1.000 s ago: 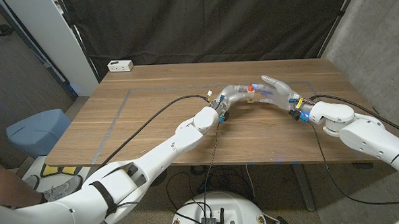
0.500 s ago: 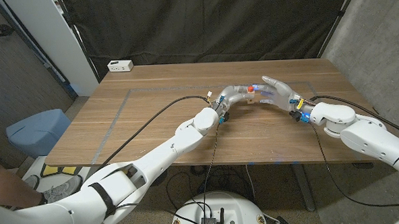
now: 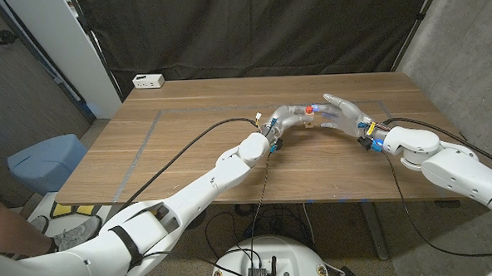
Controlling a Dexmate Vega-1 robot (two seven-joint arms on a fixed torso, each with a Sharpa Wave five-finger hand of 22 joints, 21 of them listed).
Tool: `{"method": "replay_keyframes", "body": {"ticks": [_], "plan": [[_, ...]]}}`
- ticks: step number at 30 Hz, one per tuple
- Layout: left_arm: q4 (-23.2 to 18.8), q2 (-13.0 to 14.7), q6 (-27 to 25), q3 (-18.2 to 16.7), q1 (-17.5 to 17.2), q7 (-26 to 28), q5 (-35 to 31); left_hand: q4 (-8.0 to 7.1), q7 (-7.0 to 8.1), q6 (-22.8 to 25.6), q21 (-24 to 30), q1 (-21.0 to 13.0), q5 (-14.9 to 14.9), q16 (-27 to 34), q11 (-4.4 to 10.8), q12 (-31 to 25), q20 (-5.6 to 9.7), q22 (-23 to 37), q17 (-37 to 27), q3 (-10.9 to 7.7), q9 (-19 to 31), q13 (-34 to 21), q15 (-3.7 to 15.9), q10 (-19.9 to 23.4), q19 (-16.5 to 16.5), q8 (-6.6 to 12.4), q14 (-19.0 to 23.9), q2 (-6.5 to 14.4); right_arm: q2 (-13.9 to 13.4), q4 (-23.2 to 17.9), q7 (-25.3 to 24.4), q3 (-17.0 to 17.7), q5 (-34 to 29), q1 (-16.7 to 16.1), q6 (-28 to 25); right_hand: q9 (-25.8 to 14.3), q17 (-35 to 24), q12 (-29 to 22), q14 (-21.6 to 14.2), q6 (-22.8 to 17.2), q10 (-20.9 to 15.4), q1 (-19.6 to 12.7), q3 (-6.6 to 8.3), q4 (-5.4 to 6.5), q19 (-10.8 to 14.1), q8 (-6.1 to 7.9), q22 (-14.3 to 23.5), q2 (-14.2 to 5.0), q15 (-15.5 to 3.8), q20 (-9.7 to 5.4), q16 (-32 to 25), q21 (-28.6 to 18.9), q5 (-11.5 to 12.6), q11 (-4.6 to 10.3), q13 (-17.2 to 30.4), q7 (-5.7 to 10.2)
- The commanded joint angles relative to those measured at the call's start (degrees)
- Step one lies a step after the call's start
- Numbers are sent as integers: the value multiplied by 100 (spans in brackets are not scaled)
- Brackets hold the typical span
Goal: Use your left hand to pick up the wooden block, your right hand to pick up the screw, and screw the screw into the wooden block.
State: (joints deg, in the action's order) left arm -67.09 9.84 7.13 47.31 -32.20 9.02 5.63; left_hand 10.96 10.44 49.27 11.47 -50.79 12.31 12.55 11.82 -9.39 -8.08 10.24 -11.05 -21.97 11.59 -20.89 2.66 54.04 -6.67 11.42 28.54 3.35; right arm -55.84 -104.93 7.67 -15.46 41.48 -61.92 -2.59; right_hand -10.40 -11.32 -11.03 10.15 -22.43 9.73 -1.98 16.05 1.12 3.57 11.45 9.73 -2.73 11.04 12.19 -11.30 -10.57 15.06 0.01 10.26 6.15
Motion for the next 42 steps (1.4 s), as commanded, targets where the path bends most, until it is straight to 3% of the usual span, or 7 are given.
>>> {"method": "replay_keyframes", "body": {"ticks": [1,23,33,42], "plan": [[102,-33,42,1,54,-38,13,-194,-332,386,39,199,30,18,2,-411,-17,31,-14,-244,8,-1003,365,68,-13,32,40,404,-6,-9,-15,38,42,-56,-9,-7,-7,-36,289,-62,158,-15,-7,22,-19,41,18,-58,-7,-2,-28,-20,27,48,19,2],[256,-77,103,2,120,-73,31,-193,-341,398,38,198,29,17,5,-414,-21,31,-13,-241,8,-995,362,84,-11,36,34,402,-10,-69,-99,91,28,-152,25,-3,11,-91,167,-803,-183,-70,-20,21,53,185,17,-72,-44,-5,-52,-48,57,212,12,-224],[302,-86,116,-8,135,-75,45,-195,-341,386,39,195,29,20,-2,-411,-20,31,-16,-242,8,-995,355,75,-12,31,36,411,24,4,31,60,43,-105,99,-2,14,-103,123,-1001,-309,-84,-23,20,73,204,16,-79,-98,-5,-59,-49,66,264,10,-245],[349,-96,157,-6,159,-93,48,-194,-330,393,39,199,29,17,2,-410,-18,31,-12,-241,8,-993,368,74,-12,34,35,402,25,-76,-209,163,44,-233,93,-1,17,-112,61,-1070,-394,-100,-18,16,80,193,15,-93,-119,-6,-77,-47,72,263,10,-259]]}}
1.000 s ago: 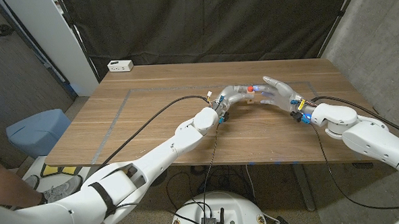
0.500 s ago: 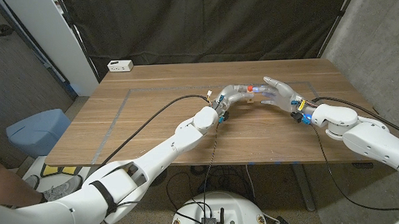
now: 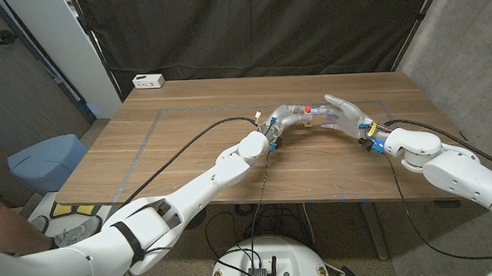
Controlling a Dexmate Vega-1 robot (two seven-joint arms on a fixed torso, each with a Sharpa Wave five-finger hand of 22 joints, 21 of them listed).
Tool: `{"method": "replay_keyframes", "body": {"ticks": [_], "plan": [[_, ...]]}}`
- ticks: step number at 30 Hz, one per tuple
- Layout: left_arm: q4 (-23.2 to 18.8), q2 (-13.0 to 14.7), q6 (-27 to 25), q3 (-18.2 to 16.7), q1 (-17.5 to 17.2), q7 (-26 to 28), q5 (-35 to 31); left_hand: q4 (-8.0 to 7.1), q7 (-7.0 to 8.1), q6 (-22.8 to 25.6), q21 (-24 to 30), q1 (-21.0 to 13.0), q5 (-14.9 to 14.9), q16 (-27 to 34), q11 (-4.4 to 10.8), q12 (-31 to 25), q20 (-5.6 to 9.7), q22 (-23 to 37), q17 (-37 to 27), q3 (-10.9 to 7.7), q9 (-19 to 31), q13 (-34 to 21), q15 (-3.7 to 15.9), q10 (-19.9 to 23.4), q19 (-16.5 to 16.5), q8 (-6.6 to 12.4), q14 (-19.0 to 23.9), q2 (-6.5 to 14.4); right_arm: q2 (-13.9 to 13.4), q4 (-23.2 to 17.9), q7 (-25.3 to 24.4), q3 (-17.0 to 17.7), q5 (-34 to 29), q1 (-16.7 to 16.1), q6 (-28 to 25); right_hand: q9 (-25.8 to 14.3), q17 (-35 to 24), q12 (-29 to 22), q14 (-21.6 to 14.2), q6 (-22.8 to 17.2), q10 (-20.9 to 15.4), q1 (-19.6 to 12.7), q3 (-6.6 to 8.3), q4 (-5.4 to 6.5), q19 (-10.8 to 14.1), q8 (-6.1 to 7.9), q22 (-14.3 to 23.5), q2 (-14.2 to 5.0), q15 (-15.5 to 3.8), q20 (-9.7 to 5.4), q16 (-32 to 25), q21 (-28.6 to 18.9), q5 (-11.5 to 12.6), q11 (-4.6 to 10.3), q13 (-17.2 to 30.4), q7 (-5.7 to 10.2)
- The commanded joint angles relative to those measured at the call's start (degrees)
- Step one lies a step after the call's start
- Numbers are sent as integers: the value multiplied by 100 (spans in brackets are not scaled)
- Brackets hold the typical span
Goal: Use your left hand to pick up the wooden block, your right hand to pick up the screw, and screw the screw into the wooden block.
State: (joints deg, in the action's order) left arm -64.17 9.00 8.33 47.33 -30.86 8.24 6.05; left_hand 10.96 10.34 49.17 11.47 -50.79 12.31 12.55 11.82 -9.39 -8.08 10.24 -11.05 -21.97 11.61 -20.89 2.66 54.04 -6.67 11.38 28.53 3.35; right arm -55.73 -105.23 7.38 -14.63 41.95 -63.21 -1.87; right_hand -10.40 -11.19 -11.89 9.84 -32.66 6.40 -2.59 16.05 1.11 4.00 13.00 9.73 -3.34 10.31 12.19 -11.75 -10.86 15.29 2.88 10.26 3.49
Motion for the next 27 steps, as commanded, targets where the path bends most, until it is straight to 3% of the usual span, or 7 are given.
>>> {"method": "replay_keyframes", "body": {"ticks": [1,18,27], "plan": [[55,-11,34,-7,26,-16,5,-195,-316,399,39,200,29,17,0,-409,-20,31,-12,-241,6,-994,370,73,-12,37,34,402,16,-44,-194,81,-25,-107,35,-1,3,-25,82,-47,-65,-40,-18,16,39,36,15,-32,-49,-7,-35,-19,50,-28,10,5],[54,-7,49,-12,41,-11,-5,-193,-324,395,38,191,29,23,9,-413,-22,31,-16,-238,6,-996,365,77,-9,35,38,406,65,-35,-337,76,-96,-32,-54,-6,8,72,89,278,59,-78,-29,-13,70,-165,11,-4,-3,-3,-5,-13,57,-148,12,81],[55,-12,30,-13,40,-12,1,-196,-328,393,37,191,29,19,7,-410,-26,31,-15,-240,6,-996,366,69,-6,35,30,409,135,93,-274,-13,-113,145,-113,-14,2,157,173,817,331,-83,-68,-35,15,-324,13,52,54,2,38,8,58,-235,17,179]]}}
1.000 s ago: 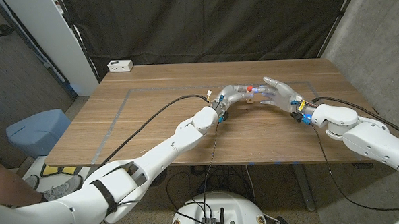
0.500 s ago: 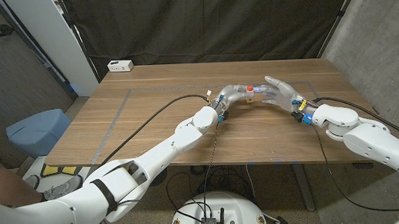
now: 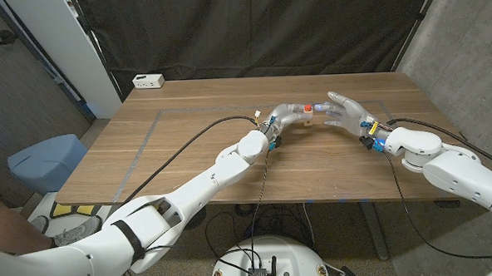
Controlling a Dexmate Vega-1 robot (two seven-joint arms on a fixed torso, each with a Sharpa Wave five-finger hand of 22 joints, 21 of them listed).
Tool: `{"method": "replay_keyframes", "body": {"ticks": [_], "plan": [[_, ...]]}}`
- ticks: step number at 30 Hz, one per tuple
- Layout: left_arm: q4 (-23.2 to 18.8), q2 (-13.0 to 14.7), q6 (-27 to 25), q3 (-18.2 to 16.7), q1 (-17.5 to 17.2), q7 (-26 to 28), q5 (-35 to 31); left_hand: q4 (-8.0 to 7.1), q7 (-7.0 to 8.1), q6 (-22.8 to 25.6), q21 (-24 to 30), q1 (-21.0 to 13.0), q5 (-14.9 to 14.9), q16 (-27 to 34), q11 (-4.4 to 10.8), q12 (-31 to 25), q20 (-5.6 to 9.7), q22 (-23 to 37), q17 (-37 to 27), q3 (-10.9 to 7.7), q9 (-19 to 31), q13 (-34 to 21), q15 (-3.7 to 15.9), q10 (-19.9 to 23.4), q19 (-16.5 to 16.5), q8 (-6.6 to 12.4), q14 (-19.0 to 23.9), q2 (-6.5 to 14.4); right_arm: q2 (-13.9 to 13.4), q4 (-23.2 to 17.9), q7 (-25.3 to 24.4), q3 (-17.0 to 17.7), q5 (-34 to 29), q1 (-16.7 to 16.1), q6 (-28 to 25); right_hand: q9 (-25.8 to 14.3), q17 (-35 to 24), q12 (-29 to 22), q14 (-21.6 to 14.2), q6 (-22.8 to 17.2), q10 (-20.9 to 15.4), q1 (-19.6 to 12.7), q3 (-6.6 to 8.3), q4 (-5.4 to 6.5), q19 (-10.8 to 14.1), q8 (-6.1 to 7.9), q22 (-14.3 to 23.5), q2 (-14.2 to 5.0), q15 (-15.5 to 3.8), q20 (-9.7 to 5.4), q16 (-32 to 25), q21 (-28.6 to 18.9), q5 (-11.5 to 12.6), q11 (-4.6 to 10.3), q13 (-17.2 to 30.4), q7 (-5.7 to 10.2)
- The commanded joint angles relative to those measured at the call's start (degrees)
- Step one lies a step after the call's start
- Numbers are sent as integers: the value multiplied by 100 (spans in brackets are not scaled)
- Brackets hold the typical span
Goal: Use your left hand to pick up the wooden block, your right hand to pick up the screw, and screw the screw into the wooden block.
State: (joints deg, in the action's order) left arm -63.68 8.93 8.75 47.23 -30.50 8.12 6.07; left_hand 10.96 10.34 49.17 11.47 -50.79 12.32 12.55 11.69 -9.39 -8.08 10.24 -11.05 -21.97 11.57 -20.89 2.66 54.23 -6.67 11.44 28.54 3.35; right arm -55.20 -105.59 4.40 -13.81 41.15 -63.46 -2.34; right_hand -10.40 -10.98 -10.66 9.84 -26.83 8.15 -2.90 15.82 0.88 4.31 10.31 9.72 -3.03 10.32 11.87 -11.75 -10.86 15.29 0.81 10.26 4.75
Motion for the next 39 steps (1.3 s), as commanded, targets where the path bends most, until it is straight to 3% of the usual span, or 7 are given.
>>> {"method": "replay_keyframes", "body": {"ticks": [1,7,18,32,39], "plan": [[8,-6,-15,-3,6,1,-2,-196,-326,394,37,191,28,19,20,-410,-26,31,-15,-239,10,-997,365,47,-5,28,32,409,84,155,58,-113,-54,194,-45,-15,-20,36,191,304,188,-52,-49,-13,-23,-63,14,23,54,34,44,9,58,-56,18,72],[28,-11,-9,0,20,-4,-4,-196,-327,402,38,192,27,20,5,-413,-26,31,-15,-237,10,-1000,362,50,-7,31,34,407,106,278,229,-198,-66,335,-43,-16,-26,50,275,616,348,-44,-68,-12,-53,-80,15,31,85,34,66,13,61,-39,21,173],[3,-6,-26,5,13,1,-9,-196,-320,404,38,193,27,19,8,-413,-29,31,-14,-237,10,-1001,365,47,-6,33,34,405,120,422,489,-324,-22,549,-123,-8,-39,65,437,1120,652,-4,-111,12,-137,-85,17,40,112,37,89,24,67,-187,24,299],[-50,13,-42,0,-15,25,-16,-202,-337,405,37,201,29,16,22,-416,-21,31,-12,-242,11,-998,362,58,-2,33,34,408,132,517,655,-416,-27,659,-105,-4,-45,50,505,1184,719,22,-130,32,-180,-48,17,36,115,38,94,29,72,-196,24,319],[-70,18,-65,-3,-26,37,-16,-199,-322,401,39,201,29,18,12,-415,-23,31,-12,-242,10,-999,362,55,-7,31,39,403,141,498,601,-408,-43,628,-66,-1,-47,-3,496,951,655,40,-150,51,-215,64,18,32,104,35,69,26,81,-96,22,274]]}}
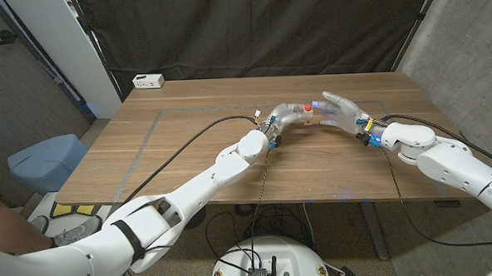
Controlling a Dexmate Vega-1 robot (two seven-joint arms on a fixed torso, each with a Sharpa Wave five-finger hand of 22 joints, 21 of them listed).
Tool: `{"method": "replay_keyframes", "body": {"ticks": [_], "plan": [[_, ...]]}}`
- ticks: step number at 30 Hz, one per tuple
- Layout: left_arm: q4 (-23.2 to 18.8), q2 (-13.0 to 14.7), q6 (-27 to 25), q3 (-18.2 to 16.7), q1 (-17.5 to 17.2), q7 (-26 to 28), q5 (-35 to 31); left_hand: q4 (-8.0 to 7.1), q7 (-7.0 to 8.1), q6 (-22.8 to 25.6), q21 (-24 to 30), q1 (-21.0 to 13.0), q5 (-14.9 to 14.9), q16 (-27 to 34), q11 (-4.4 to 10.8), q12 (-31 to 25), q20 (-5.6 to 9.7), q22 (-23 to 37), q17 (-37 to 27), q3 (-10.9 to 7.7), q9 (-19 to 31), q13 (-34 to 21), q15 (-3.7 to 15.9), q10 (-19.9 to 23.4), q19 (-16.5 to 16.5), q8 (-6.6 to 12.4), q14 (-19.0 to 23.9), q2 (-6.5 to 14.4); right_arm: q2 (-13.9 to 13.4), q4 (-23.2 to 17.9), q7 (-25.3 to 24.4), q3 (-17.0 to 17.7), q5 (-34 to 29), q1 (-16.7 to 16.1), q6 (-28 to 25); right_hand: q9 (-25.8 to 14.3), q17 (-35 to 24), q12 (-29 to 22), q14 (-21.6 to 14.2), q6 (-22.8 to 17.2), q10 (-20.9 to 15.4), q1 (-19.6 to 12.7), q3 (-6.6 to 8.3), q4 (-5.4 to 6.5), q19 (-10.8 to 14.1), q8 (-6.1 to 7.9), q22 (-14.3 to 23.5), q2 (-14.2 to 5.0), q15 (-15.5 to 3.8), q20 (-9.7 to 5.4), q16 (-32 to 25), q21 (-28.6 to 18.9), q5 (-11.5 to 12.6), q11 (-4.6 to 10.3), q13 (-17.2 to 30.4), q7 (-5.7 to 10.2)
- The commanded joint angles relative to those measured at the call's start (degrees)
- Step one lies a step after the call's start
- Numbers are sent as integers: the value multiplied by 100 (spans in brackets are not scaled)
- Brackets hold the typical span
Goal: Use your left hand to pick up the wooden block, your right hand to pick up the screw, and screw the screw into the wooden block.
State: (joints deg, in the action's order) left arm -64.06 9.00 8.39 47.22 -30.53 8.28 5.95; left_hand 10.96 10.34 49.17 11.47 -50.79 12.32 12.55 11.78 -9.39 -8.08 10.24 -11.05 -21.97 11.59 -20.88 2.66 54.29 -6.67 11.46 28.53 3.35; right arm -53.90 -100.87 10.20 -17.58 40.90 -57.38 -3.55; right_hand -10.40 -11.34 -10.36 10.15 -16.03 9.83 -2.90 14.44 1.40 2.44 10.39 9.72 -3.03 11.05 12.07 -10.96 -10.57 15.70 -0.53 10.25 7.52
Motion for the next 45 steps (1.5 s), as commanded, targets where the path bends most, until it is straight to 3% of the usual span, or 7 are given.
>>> {"method": "replay_keyframes", "body": {"ticks": [1,30,45], "plan": [[-31,12,-25,-2,-24,18,-2,-200,-330,403,39,202,28,17,-2,-414,-23,31,-13,-242,8,-1000,363,44,-7,31,35,405,10,15,8,-28,-7,17,34,0,-10,-39,465,-162,479,40,-14,1,-30,67,18,32,24,14,-12,-3,41,49,22,-9],[-15,7,-32,0,-20,10,4,-196,-330,401,40,199,29,16,-1,-414,-25,31,-12,-251,8,-1001,359,45,-9,31,38,410,-23,-104,-113,3,-38,-41,22,6,12,-156,306,-1237,-20,-16,-36,10,3,290,19,-28,-70,6,-80,-43,89,335,11,-308],[-29,1,-44,12,-29,29,-9,-198,-334,402,40,201,29,16,-1,-415,-24,31,-13,-253,8,-1005,357,42,-10,32,36,413,-72,-204,-199,71,-37,-176,65,7,17,-176,224,-1458,-190,-44,-30,3,31,300,18,-54,-112,5,-100,-49,101,402,8,-360]]}}
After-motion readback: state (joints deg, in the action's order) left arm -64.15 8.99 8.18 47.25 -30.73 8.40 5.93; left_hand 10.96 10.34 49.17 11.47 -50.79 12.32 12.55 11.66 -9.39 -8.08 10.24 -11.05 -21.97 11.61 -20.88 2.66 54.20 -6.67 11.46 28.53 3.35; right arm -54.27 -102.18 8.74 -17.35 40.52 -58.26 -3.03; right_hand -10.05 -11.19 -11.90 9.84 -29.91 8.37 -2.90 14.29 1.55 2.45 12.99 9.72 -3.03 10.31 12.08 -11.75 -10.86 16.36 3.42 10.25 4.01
